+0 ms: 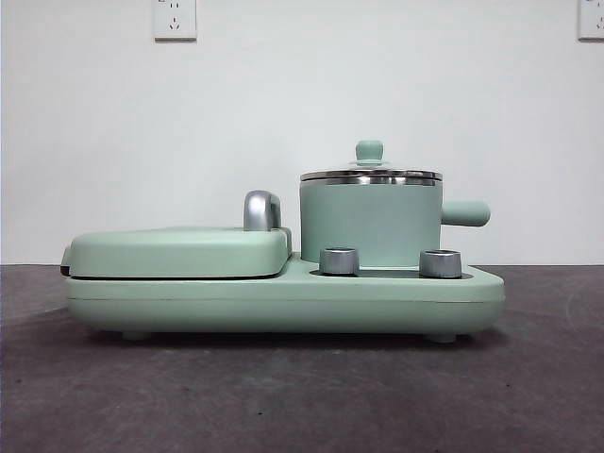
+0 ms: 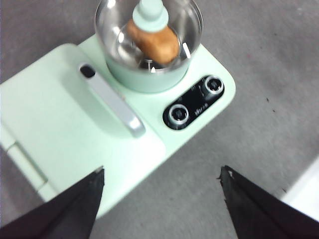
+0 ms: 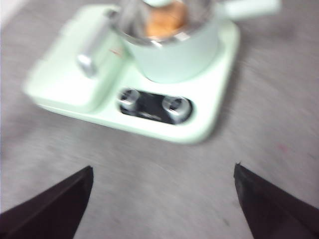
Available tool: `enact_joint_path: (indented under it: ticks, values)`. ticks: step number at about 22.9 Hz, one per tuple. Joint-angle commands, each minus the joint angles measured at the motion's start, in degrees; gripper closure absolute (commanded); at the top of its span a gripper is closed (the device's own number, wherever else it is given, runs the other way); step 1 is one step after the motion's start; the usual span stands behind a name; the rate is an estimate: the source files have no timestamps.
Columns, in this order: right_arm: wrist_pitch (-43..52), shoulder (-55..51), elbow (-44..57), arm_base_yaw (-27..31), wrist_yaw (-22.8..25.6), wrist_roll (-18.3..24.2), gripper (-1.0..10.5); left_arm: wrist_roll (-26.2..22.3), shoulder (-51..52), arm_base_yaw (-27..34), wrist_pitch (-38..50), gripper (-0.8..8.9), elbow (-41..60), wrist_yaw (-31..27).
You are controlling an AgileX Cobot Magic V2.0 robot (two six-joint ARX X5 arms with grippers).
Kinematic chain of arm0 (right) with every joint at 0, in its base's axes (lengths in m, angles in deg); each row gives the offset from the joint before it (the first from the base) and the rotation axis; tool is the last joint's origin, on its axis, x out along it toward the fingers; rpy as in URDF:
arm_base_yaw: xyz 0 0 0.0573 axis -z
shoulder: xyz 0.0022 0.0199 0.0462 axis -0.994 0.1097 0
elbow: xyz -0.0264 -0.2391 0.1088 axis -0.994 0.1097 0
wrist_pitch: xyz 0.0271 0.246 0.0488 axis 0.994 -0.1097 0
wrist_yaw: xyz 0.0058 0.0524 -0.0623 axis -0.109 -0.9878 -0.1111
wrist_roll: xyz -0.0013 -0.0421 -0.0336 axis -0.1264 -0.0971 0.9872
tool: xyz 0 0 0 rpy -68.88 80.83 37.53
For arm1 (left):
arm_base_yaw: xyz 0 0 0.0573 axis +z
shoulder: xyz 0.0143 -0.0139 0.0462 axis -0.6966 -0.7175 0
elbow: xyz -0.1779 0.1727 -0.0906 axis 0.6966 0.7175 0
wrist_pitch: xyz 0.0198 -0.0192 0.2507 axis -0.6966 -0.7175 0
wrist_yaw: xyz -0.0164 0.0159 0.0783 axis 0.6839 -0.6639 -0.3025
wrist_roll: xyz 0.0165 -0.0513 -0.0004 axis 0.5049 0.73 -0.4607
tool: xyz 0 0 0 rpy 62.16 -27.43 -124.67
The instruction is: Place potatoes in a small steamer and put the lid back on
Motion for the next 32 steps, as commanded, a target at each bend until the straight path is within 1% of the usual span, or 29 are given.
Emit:
enact_joint_path:
  ticks: [1,2,5,6,7,11,14,17,19,20,21,22,23,24,32]
  values:
    - [2.80,0.20,-0.22,-0.35,-2.73,-0.52,5.0,0.33,4.76,-0.26,1.27,4.41,5.01,-0.09]
    - [3.74,0.20,-0.22,-0.35,-3.80,-0.46,5.0,0.33,8.09,-0.31,1.29,4.41,9.22,-0.07]
    - [5.33,0.20,-0.22,-0.35,-3.98,-0.09,5.0,1.11,17.44,-0.31,1.40,4.41,22.18,-0.07]
    - [5.29,0.22,-0.22,-0.35,-4.20,0.15,5.0,2.25,21.31,-0.22,2.34,4.42,26.99,-0.07]
    - [5.20,0.26,-0.22,-0.35,-4.66,0.63,5.0,3.30,23.67,-0.07,3.67,4.42,29.75,-0.07]
    - [4.85,1.11,-0.22,-0.39,-10.03,3.89,5.0,7.85,34.88,0.20,14.03,4.42,40.96,-0.07]
    - [4.94,2.19,-0.22,-0.39,-12.76,4.24,5.0,10.69,42.40,0.17,22.32,4.42,48.35,-0.09]
    - [5.22,3.45,-0.22,-0.39,-14.47,4.35,5.0,11.93,48.17,0.20,27.04,4.42,53.99,-0.15]
    - [5.29,4.31,-0.22,-0.39,-14.86,4.44,5.1,12.55,50.60,0.20,28.44,4.46,56.43,-0.20]
    - [5.27,4.76,-0.22,-0.39,-15.26,4.81,5.5,12.63,51.52,0.20,28.52,4.84,57.27,-0.20]
    - [5.27,5.22,-0.22,-0.39,-16.15,5.49,6.5,12.61,52.04,0.20,28.20,5.94,57.68,-0.20]
    - [5.27,5.60,-0.22,-0.39,-16.92,5.77,7.9,12.61,52.24,0.17,27.71,7.42,57.77,-0.20]
    - [5.27,6.01,-0.22,-0.39,-17.49,5.90,9.6,12.79,52.26,0.17,27.54,7.99,57.77,-0.20]
    - [5.33,6.38,-0.22,-0.39,-17.49,5.86,9.2,12.81,52.26,0.17,27.52,8.00,57.77,-0.20]
    - [5.49,6.88,-0.22,-0.39,-17.25,5.84,9.2,12.79,52.19,0.15,28.20,8.05,57.75,-0.17]
